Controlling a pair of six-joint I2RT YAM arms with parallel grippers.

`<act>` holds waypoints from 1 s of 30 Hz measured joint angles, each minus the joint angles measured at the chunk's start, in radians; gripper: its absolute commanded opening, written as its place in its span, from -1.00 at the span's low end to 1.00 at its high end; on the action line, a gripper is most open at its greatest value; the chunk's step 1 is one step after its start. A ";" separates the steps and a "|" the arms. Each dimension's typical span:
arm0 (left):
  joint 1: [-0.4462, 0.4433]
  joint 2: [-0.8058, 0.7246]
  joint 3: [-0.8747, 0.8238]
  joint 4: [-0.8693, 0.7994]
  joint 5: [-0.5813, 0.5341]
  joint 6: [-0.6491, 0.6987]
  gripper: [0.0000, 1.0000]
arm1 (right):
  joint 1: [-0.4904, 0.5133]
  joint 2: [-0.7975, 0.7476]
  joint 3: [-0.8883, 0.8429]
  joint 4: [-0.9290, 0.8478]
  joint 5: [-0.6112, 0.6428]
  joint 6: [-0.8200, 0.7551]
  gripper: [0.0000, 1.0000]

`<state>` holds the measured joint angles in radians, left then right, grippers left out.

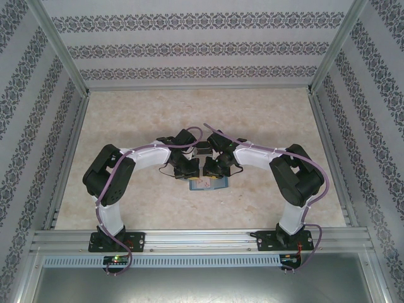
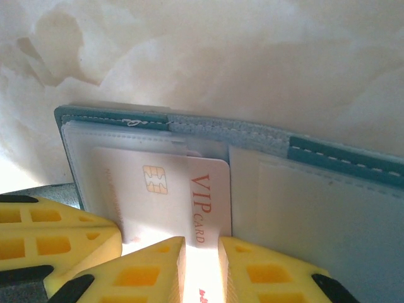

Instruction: Take the credit cards out of the card holder

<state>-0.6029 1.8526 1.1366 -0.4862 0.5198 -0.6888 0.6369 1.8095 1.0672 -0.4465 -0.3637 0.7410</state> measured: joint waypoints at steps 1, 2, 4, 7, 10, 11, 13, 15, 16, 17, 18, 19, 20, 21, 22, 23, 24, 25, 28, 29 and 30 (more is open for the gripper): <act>0.000 0.000 0.000 0.000 0.000 0.000 -0.99 | 0.000 0.000 0.001 -0.002 0.001 -0.003 -0.53; 0.000 0.000 0.000 0.000 0.000 0.000 -0.99 | 0.000 0.000 0.002 -0.005 0.003 -0.006 -0.53; 0.000 0.000 0.000 0.000 0.000 0.000 -0.99 | 0.000 0.000 0.004 -0.010 0.007 -0.008 -0.53; 0.000 0.000 0.000 0.000 -0.003 0.000 -0.99 | 0.000 0.000 0.006 -0.018 0.011 -0.011 -0.52; 0.000 0.000 0.000 0.000 -0.005 0.000 -0.99 | 0.000 0.000 0.006 -0.022 0.016 -0.012 -0.52; 0.000 0.000 0.000 0.000 -0.007 0.000 -0.99 | 0.000 0.000 0.007 -0.024 0.017 -0.013 -0.52; 0.000 0.000 0.000 0.000 -0.008 0.000 -0.99 | 0.000 0.000 0.010 -0.030 0.021 -0.014 -0.52; 0.000 0.000 0.000 -0.001 -0.010 0.000 -0.99 | 0.000 0.000 0.011 -0.034 0.025 -0.014 -0.51; 0.000 0.000 0.000 -0.001 -0.012 0.000 -0.99 | 0.000 0.000 0.011 -0.035 0.026 -0.014 -0.51; 0.000 0.000 0.000 -0.001 -0.016 0.000 -0.99 | 0.000 0.000 0.011 -0.035 0.027 -0.014 -0.51; 0.000 0.000 0.000 -0.001 -0.018 0.000 -0.99 | 0.000 0.000 0.011 -0.035 0.027 -0.014 -0.51; 0.000 0.000 0.000 -0.001 -0.020 0.000 -0.99 | 0.000 0.000 0.012 -0.036 0.027 -0.014 -0.51; 0.000 0.000 0.000 -0.001 -0.023 0.000 -0.99 | 0.000 0.000 0.012 -0.036 0.027 -0.014 -0.50; 0.000 0.000 0.000 -0.001 -0.023 0.000 -0.99 | 0.000 0.000 0.013 -0.036 0.027 -0.014 -0.50; 0.000 0.000 0.000 -0.002 -0.024 0.001 -1.00 | 0.000 0.000 0.013 -0.037 0.027 -0.014 -0.49; 0.000 0.000 0.000 -0.002 -0.024 0.000 -0.99 | 0.000 0.000 0.013 -0.036 0.027 -0.014 -0.48; 0.000 0.000 0.000 -0.002 -0.024 0.001 -0.99 | 0.000 -0.001 0.013 -0.036 0.027 -0.014 -0.47; 0.000 0.000 0.000 -0.002 -0.024 0.001 -0.99 | 0.000 -0.002 0.013 -0.036 0.027 -0.014 -0.46; 0.000 0.000 0.000 -0.002 -0.027 0.001 -0.99 | 0.000 -0.013 0.013 -0.039 0.027 -0.014 -0.45; 0.000 0.000 0.000 -0.002 -0.027 0.001 -0.99 | 0.000 -0.017 0.013 -0.040 0.027 -0.014 -0.45; 0.000 0.001 0.000 -0.003 -0.027 0.001 -0.99 | -0.002 -0.021 0.013 -0.041 0.027 -0.014 -0.45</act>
<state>-0.6029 1.8538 1.1366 -0.4889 0.4927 -0.6880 0.6353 1.7889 1.0798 -0.4873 -0.3370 0.7273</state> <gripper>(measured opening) 0.047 0.274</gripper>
